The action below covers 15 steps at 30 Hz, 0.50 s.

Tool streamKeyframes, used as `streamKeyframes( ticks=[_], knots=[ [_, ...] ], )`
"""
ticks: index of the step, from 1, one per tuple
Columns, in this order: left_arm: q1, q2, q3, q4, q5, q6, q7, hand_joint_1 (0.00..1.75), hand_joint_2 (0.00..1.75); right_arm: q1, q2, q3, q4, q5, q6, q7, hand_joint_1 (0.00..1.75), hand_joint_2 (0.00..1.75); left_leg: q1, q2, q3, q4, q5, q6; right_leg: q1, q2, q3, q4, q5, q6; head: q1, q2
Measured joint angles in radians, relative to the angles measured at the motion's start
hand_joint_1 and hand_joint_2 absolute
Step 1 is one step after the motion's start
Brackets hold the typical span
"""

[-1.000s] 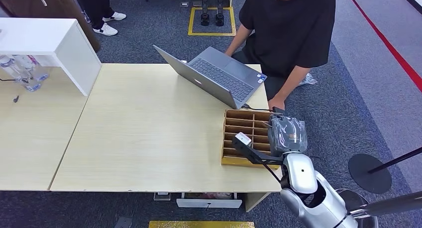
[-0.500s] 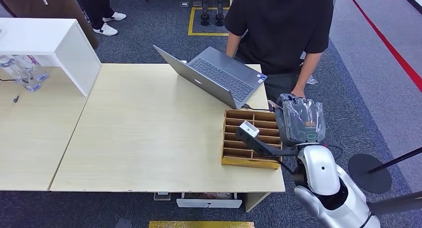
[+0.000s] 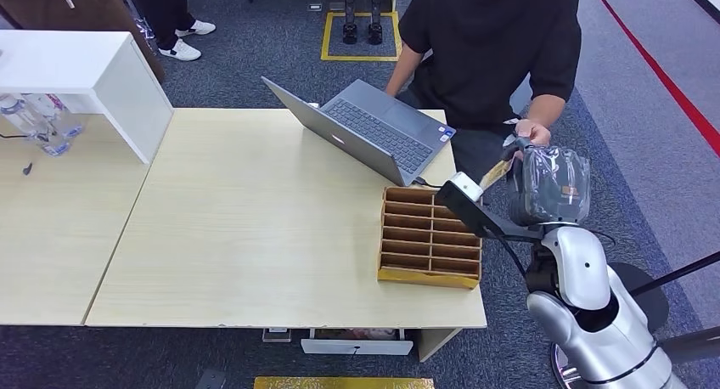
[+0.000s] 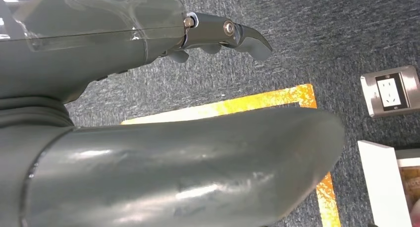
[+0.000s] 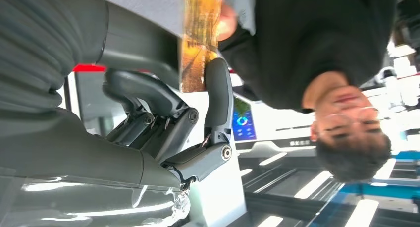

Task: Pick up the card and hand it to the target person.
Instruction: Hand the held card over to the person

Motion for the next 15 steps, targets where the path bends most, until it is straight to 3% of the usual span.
streamKeyframes(
  ticks=[7,15],
  knots=[
    [-0.011,-0.002,-0.014,0.000,0.000,-0.002,0.012,0.00,0.00,-0.022,-0.036,-0.033,0.083,0.016,-0.001,0.000,1.65,1.75,0.000,0.000,0.000,0.000,0.000,0.000,0.000,0.000,0.000,0.000,0.000,0.000,0.000,0.000],
    [-0.015,-0.008,-0.026,0.000,0.000,-0.004,0.016,0.00,0.00,-0.030,-0.045,-0.061,0.141,0.003,-0.029,0.000,1.68,1.75,0.000,0.000,0.000,0.000,0.000,0.000,0.000,0.000,0.000,0.000,0.000,0.000,0.000,0.000]
  ],
)
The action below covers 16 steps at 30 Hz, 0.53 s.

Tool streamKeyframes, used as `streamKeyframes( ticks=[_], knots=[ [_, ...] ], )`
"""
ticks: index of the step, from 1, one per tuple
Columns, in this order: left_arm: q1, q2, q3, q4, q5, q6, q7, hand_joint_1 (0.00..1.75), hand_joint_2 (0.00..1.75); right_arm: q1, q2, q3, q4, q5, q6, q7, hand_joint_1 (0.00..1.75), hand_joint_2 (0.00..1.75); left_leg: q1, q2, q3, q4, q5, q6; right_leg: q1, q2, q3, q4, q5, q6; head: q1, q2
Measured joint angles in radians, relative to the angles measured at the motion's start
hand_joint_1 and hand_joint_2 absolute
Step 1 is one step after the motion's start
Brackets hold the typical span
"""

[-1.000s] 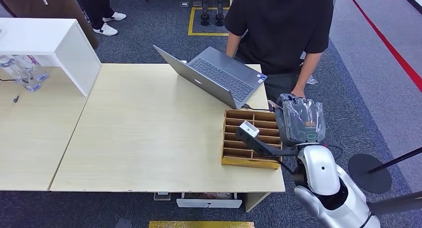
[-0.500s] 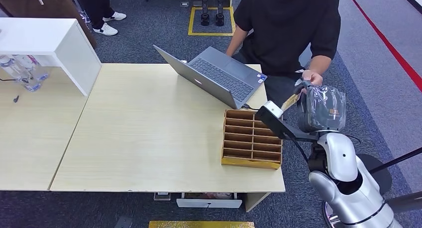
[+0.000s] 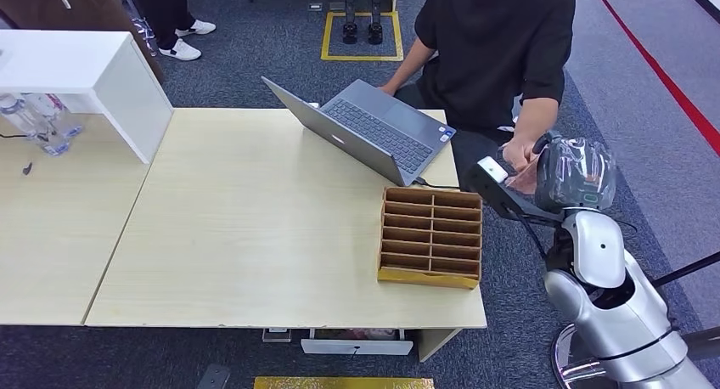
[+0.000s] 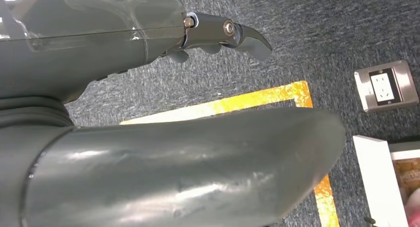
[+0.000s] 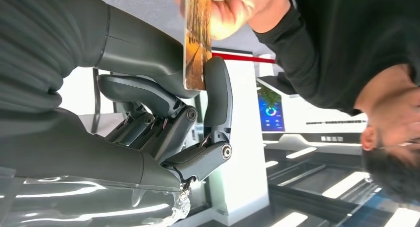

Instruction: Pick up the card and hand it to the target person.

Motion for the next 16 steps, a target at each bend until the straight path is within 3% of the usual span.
streamKeyframes(
  ticks=[4,7,8,11,16],
  knots=[
    [0.000,-0.001,-0.005,0.000,0.000,0.000,0.000,0.00,0.00,0.003,0.001,-0.019,0.026,-0.003,-0.029,0.000,1.64,1.75,0.000,0.000,0.000,0.000,0.000,0.000,0.000,0.000,0.000,0.000,0.000,0.000,0.000,0.000],
    [-0.001,-0.002,-0.006,0.000,0.000,0.000,0.001,0.00,0.00,0.009,0.001,-0.030,0.042,-0.003,-0.037,0.001,0.45,1.75,0.000,0.000,0.000,0.000,0.000,0.000,0.000,0.000,0.000,0.000,0.000,0.000,0.000,0.000],
    [-0.001,-0.002,-0.007,0.000,0.000,0.000,0.001,0.00,0.00,0.012,0.001,-0.032,0.046,-0.004,-0.038,0.001,0.06,1.31,0.000,0.000,0.000,0.000,0.000,0.000,0.000,0.000,0.000,0.000,0.000,0.000,0.000,0.000],
    [-0.001,-0.002,-0.007,0.000,0.000,0.000,0.001,0.00,0.00,0.016,0.001,-0.038,0.058,-0.010,-0.041,0.001,0.00,0.00,0.000,0.000,0.000,0.000,0.000,0.000,0.000,0.000,0.000,0.000,0.000,0.000,0.000,0.000],
    [-0.001,-0.002,-0.007,0.000,0.000,0.000,0.001,0.00,0.00,0.020,0.003,-0.045,0.070,-0.008,-0.042,0.001,0.00,0.00,0.000,0.000,0.000,0.000,0.000,0.000,0.000,0.000,0.000,0.000,0.000,0.000,0.000,0.000]
  ],
)
